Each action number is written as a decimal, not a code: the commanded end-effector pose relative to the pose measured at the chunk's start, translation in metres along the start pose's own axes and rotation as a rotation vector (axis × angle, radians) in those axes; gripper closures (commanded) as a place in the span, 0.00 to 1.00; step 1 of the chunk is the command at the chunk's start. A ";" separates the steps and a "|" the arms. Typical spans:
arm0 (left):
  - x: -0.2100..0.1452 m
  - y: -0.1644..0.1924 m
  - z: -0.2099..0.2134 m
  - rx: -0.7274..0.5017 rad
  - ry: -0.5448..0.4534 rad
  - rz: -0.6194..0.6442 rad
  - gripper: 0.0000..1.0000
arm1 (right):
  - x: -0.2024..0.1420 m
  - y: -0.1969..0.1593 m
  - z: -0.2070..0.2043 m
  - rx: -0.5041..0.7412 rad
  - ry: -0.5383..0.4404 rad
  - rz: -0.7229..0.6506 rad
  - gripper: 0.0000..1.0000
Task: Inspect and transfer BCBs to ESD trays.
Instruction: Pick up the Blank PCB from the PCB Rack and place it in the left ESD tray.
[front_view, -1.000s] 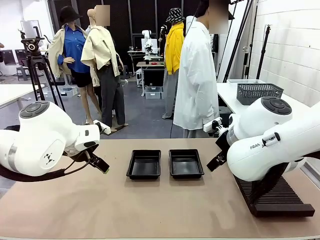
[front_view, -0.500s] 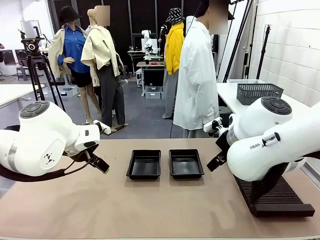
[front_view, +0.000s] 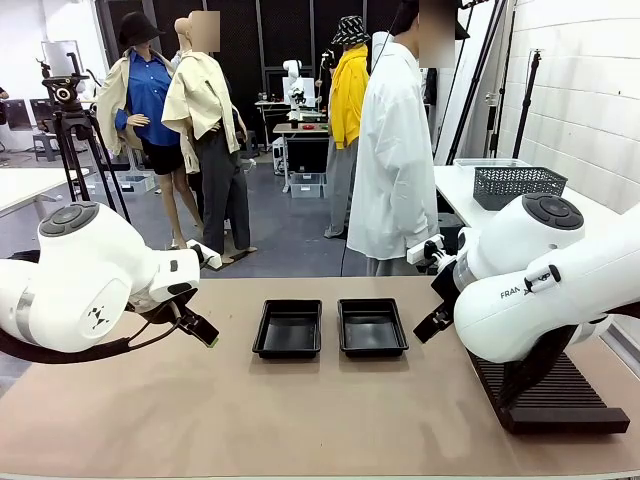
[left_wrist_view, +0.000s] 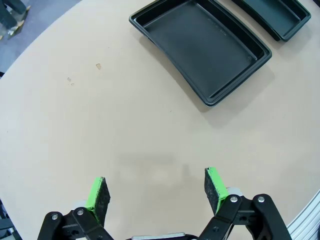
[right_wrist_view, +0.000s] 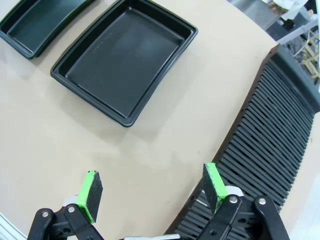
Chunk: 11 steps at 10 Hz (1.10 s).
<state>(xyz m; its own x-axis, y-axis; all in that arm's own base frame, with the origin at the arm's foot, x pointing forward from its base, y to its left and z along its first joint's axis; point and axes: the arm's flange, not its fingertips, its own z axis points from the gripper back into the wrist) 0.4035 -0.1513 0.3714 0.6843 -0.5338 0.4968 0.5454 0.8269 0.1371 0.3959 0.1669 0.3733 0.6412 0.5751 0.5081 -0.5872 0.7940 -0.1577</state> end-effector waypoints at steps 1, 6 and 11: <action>0.002 0.004 0.004 -0.022 -0.002 0.014 0.00 | 0.009 -0.004 0.012 -0.006 -0.011 0.005 0.00; 0.010 0.044 0.045 -0.257 0.105 0.076 0.00 | 0.042 -0.045 0.052 0.199 0.145 -0.075 0.00; 0.005 0.129 0.076 -0.606 0.079 0.216 0.00 | 0.026 -0.109 0.081 0.688 0.161 -0.289 0.00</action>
<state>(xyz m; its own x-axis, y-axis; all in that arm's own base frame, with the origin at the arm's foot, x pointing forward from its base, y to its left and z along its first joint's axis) 0.4230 -0.0426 0.4633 0.8020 -0.4299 0.4146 0.5822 0.7176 -0.3822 0.4267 0.0923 0.4758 0.8217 0.4658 0.3285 -0.5700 0.6750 0.4685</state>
